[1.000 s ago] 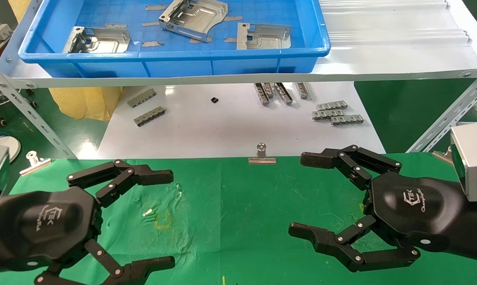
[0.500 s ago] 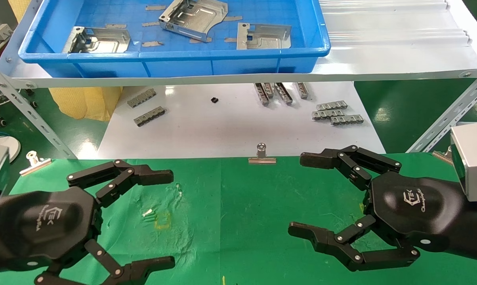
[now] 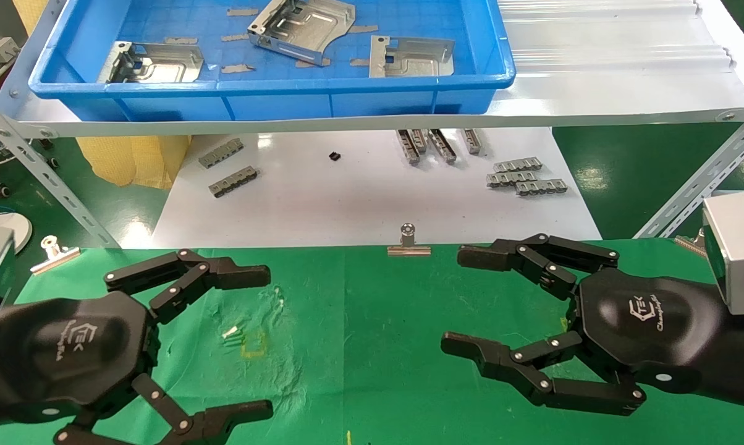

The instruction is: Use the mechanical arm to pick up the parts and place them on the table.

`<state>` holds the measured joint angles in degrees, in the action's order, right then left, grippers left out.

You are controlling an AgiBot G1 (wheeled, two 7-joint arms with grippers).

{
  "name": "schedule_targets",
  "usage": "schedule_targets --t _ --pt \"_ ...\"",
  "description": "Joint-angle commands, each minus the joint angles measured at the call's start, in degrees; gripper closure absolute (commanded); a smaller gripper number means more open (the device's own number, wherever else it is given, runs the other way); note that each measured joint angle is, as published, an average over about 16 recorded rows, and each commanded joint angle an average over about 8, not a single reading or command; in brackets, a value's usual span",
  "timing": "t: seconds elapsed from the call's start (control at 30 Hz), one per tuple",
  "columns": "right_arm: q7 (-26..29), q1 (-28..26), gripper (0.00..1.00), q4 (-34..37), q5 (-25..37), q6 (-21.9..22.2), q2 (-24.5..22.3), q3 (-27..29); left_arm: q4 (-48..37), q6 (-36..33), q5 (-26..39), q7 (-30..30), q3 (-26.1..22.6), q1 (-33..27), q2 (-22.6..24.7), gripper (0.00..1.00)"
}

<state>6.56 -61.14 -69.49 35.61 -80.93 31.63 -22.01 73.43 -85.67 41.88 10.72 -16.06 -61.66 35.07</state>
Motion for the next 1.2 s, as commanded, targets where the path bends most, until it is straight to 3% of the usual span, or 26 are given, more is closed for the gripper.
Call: schedule_targets --t 0.03,0.43,0.6,0.87,1.03,1.2 --pt "0.0 0.0 1.00 0.0 0.0 0.0 0.0 0.0 0.0 0.0 0.0 0.0 0.0 0.0 0.0 0.00" --pt "0.0 0.0 1.00 0.0 0.0 0.0 0.0 0.0 -0.2 0.1 0.2 0.0 0.0 -0.4 0.0 0.00" --pt "0.0 0.0 1.00 0.0 0.0 0.0 0.0 0.0 -1.5 0.6 1.9 0.2 -0.3 -4.5 0.9 0.00" --pt "0.0 0.0 1.00 0.0 0.0 0.0 0.0 0.0 -10.6 2.4 10.3 1.5 -3.3 -21.8 6.8 0.00" --pt "0.0 0.0 1.00 0.0 0.0 0.0 0.0 0.0 -25.6 6.7 19.8 0.7 -7.4 -35.1 14.4 0.00" --pt "0.0 0.0 1.00 0.0 0.0 0.0 0.0 0.0 -42.8 17.2 28.2 -2.1 -10.6 -45.3 23.6 0.00"
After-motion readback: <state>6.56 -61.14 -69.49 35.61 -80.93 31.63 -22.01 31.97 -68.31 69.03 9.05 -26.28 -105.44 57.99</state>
